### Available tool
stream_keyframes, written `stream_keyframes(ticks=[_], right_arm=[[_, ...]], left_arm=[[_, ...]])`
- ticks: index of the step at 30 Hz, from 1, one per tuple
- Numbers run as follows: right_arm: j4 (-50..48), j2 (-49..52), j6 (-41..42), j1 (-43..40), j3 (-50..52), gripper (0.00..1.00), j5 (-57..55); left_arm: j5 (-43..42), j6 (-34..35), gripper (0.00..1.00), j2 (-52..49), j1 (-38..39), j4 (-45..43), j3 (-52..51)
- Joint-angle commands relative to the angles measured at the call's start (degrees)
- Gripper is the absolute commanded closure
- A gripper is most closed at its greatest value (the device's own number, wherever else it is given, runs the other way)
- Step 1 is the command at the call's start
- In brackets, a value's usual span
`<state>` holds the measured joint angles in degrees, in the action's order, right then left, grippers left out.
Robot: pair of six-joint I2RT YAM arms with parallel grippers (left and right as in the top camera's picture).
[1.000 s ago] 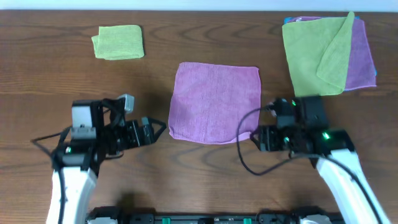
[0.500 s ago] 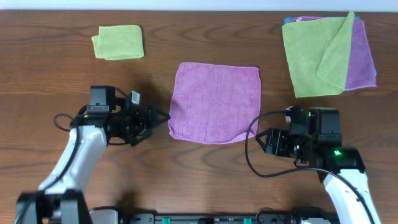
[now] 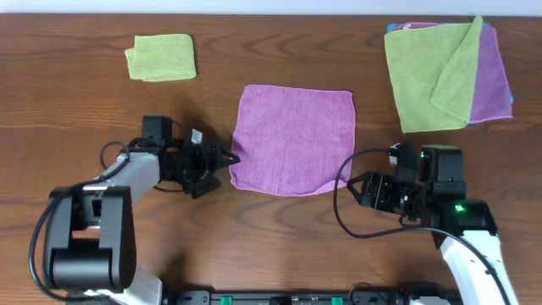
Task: Fold the cloth
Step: 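Bring the left gripper to the pink cloth's lower left corner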
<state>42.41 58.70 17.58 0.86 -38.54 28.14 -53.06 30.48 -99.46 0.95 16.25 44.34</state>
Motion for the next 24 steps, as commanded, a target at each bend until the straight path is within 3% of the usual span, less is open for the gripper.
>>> stream_keyframes(ticks=[1, 7, 11, 14, 16, 18, 20, 24], right_arm=[[0.0, -0.5, 0.9, -0.5, 0.4, 0.29, 0.9], [0.0, -0.5, 1.3, -0.5, 0.4, 0.28, 0.9], [0.1, -0.5, 1.3, -0.5, 0.4, 0.28, 0.9], [0.6, -0.5, 1.3, -0.5, 0.4, 0.27, 0.8], [0.7, -0.3, 1.3, -0.5, 0.5, 0.26, 0.7], [0.6, 0.0, 1.3, -0.5, 1.0, 0.25, -0.5], [0.4, 0.5, 1.3, -0.5, 1.6, 0.25, -1.7], [-1.4, 2.2, 2.3, -0.5, 3.0, 0.23, -2.8]], left_arm=[[-1.2, 3.0, 0.05, -2.3, 1.7, -1.8, 0.7], [-0.5, 7.3, 0.00, -4.9, 5.0, -7.4, 0.7], [0.2, 7.3, 0.14, -6.2, 6.7, -8.9, 0.7], [1.2, 7.2, 0.34, -6.6, 7.3, -8.9, 0.7], [1.6, 7.2, 0.65, -6.7, 7.4, -8.9, 0.7], [1.6, 7.2, 0.80, -6.7, 7.4, -9.0, 0.7], [1.6, 6.8, 0.92, -6.7, 7.4, -9.0, 0.7], [1.6, 6.6, 0.94, -6.7, 7.4, -8.9, 0.7]])
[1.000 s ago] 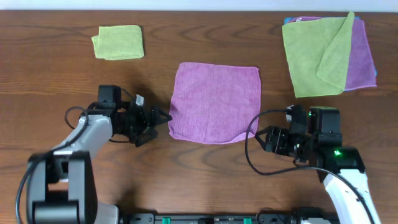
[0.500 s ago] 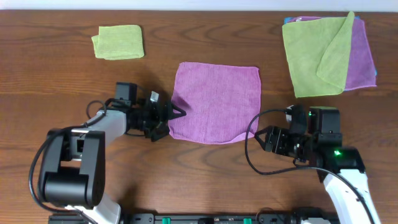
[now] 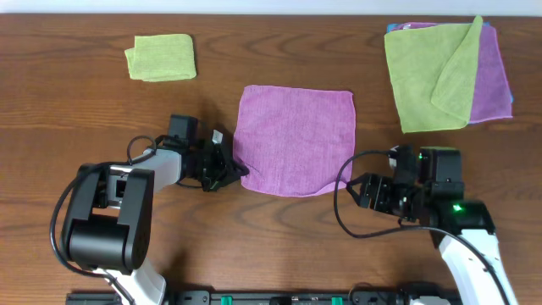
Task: Fold the cloth
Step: 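Bring the left gripper to the pink cloth's lower left corner, then grasp the bottom corners of the pink cloth with both grippers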
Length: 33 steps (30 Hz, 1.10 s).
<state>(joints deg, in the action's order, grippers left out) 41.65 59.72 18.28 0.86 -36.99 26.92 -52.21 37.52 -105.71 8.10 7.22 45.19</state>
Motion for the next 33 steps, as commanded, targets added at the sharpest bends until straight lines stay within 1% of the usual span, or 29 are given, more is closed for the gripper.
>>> stream_keyframes(ticks=[1, 5, 10, 15, 23, 27, 33], right_arm=[[-1.5, 1.6, 2.4, -0.5, 2.0, 0.23, -1.7], [-6.2, 3.4, 6.7, -0.5, 4.2, 0.23, -1.9], [-9.2, 5.0, 10.2, -0.5, 4.9, 0.22, -1.9], [-11.8, 7.9, 13.7, -0.5, 5.1, 0.23, -1.9], [-19.0, 15.3, 19.8, -0.5, 5.4, 0.26, -1.9], [-22.4, 18.6, 23.5, -0.5, 5.4, 0.31, -1.9], [-24.8, 21.3, 26.8, -0.5, 5.4, 0.35, -1.9]], left_arm=[[0.5, -0.9, 0.94, -0.4, 0.2, 0.1, -0.2], [-0.4, -4.0, 0.94, -0.4, 0.2, 1.6, -0.2], [-0.3, -8.5, 0.94, -0.4, 0.2, 5.8, -0.2], [-0.3, -10.4, 0.94, -0.4, 0.2, 8.4, -0.2], [-0.3, -11.0, 0.94, -0.4, 0.2, 8.9, -0.2], [-0.3, -11.0, 0.94, -0.4, 0.2, 9.0, -0.2], [-0.3, -11.0, 0.94, -0.4, 0.2, 9.0, -0.2]])
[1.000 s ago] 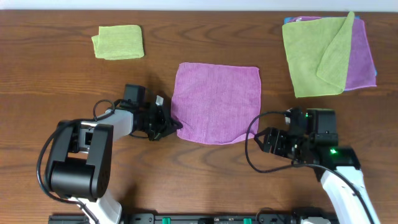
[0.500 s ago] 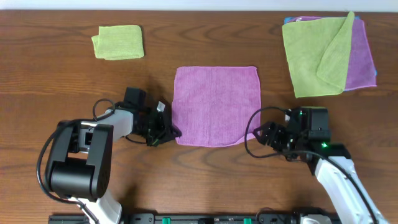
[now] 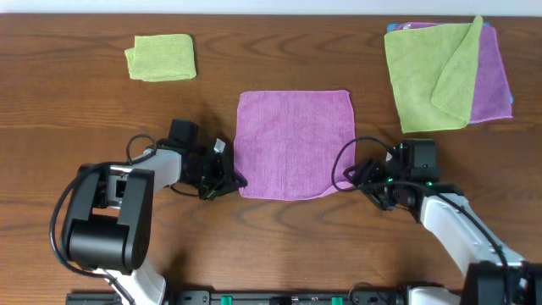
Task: Fold the cloth
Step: 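Grasp the bottom corners of the pink cloth with both grippers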
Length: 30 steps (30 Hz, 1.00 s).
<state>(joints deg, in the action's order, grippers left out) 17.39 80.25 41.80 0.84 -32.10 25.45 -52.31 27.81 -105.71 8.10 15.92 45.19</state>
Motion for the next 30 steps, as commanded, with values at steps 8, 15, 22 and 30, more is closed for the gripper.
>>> stream_keyframes(ticks=[8, 15, 22, 30], right_arm=[[-1.6, 2.4, 5.2, -0.4, 0.5, 0.43, -0.3], [-1.9, 4.0, 5.6, -0.4, 0.5, 0.46, 0.5], [-4.0, 4.5, 6.2, -0.3, 0.5, 0.53, 1.6], [-5.4, 6.9, 7.0, 1.9, 0.5, 0.57, 2.1]], left_arm=[[-0.2, -1.3, 0.94, -0.4, 0.2, 0.3, -0.2], [-0.2, -1.2, 0.94, -0.4, 0.2, 0.3, -0.2], [-0.2, -1.2, 0.94, -0.4, 0.2, 0.3, -0.2], [-0.2, -1.2, 0.94, -0.4, 0.2, 0.3, -0.2]])
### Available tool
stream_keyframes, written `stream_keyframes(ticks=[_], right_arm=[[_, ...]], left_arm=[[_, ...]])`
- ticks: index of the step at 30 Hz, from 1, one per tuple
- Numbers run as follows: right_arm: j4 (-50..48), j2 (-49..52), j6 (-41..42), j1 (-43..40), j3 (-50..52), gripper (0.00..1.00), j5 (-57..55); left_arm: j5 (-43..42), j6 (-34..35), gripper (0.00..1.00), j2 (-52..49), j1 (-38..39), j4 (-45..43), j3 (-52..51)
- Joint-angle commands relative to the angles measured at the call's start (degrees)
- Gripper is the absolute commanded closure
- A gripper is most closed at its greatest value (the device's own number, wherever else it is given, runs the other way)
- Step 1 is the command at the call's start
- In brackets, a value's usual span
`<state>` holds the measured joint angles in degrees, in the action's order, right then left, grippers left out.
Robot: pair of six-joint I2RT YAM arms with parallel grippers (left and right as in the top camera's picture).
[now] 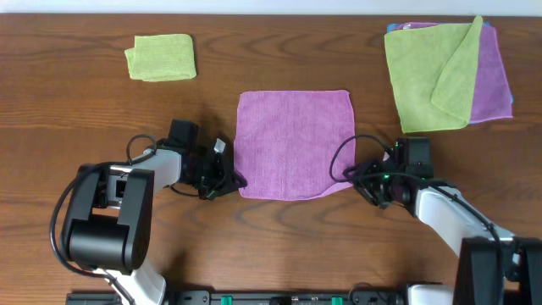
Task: Fold the cloth
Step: 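Grasp the bottom corners of the pink cloth with both grippers, then lift the bottom edge and fold it up over the top edge with both grippers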
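A pink cloth [295, 142] lies spread flat in the middle of the wooden table. My left gripper [234, 180] sits low at the cloth's near left corner, its fingers closed on the edge there. At the near right corner is my right gripper [354, 174], its tips touching or just over the cloth's edge. The overhead view is too small and dark to show whether its fingers are apart. Both arms reach in from the front edge.
A small folded green cloth [161, 58] lies at the back left. At the back right is a loose pile with a green cloth [428, 76] over a purple one [493, 80]. Cables loop beside each wrist.
My right gripper has shifted a little to the left, closer onto the cloth's near right corner. The left arm and the cloth look unchanged.
At first the cloth lay slightly skewed, my left gripper just left of it and my right gripper back near the front right. Then the left gripper was at the near left corner. Later the cloth lay squarer and the right gripper had come up to the near right corner, where it is now.
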<state>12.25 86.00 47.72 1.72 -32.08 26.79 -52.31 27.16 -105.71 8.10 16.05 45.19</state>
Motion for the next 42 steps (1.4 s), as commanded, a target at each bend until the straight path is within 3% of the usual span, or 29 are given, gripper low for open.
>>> stream_keyframes(ticks=[1, 3, 7, 27, 34, 42], right_arm=[[-0.5, 1.3, 1.1, 1.3, 0.5, 0.59, 0.8], [-1.2, 1.3, 1.1, 1.7, 0.5, 0.67, 0.9], [-3.5, 1.2, -0.7, 1.9, 0.5, 0.99, 2.5], [6.3, -3.5, -15.2, 1.9, 0.5, 0.99, 3.0], [4.9, -8.7, -18.3, 1.9, 0.5, 0.99, -1.6], [-5.4, -8.6, -18.5, 1.9, 0.5, 0.99, -4.7]], left_arm=[[-0.2, -0.6, 0.94, -0.4, 0.2, 0.2, -0.2], [-0.2, -0.6, 0.94, -0.4, 0.2, 0.2, -0.2], [0.0, -1.8, 0.94, -0.4, 0.2, 0.1, -0.2], [0.5, -11.9, 0.94, 4.7, -0.6, 11.0, -0.2], [5.6, -6.9, 0.94, 13.5, -0.6, 8.8, -0.1], [7.8, 4.0, 0.94, 14.6, -0.6, -4.4, -0.1]])
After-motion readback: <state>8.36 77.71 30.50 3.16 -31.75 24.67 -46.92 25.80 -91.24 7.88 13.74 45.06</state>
